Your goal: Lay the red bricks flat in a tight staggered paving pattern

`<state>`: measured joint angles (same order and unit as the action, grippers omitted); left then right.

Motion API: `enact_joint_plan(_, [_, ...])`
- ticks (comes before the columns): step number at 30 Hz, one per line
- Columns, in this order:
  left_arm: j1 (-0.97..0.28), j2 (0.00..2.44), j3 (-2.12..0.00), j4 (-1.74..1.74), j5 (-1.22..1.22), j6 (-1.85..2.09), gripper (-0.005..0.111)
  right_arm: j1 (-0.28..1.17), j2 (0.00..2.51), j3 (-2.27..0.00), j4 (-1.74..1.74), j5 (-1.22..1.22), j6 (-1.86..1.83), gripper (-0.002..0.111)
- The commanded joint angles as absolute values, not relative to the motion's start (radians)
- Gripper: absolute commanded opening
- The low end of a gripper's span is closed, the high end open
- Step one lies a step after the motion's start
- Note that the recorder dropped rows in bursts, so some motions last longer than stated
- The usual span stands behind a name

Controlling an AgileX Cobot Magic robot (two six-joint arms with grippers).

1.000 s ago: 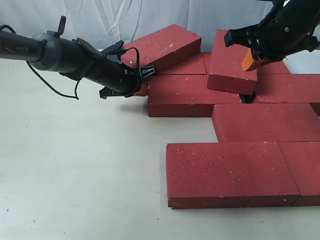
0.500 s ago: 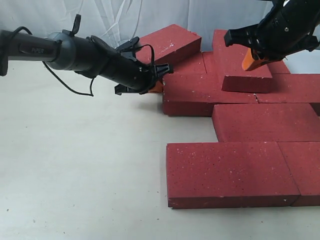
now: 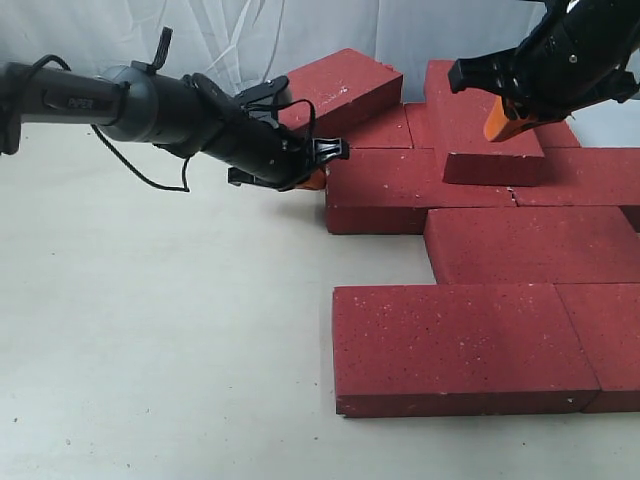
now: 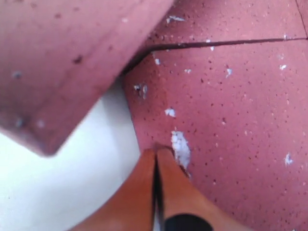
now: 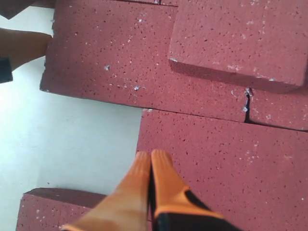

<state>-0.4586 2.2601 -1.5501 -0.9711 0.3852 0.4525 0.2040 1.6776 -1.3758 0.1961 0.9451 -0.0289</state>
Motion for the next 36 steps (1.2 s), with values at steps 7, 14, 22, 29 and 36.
enact_joint_plan(7, [-0.386, 2.263, -1.557, -0.931, 0.536, 0.45, 0.0, 0.199, 1.669, -1.381, 0.188, 0.937, -0.034, -0.001])
enact_joint_plan(14, [-0.322, 2.221, -1.557, -0.87, 0.737, 0.455, 0.0, 0.199, 1.669, -1.381, 0.199, 0.933, -0.034, -0.001])
enact_joint_plan(22, [-0.322, 2.105, -1.503, -0.661, 0.841, 0.446, 0.0, 0.199, 1.669, -1.381, 0.208, 0.94, -0.034, -0.001])
enact_joint_plan(29, [-0.322, 1.954, -1.394, -0.487, 0.851, 0.354, 0.0, 0.199, 1.669, -1.381, 0.208, 0.937, -0.034, -0.001])
enact_joint_plan(36, [-0.322, 1.747, -1.241, -0.418, 0.728, 0.313, 0.0, 0.199, 1.669, -1.381, 0.214, 0.937, -0.034, -0.001])
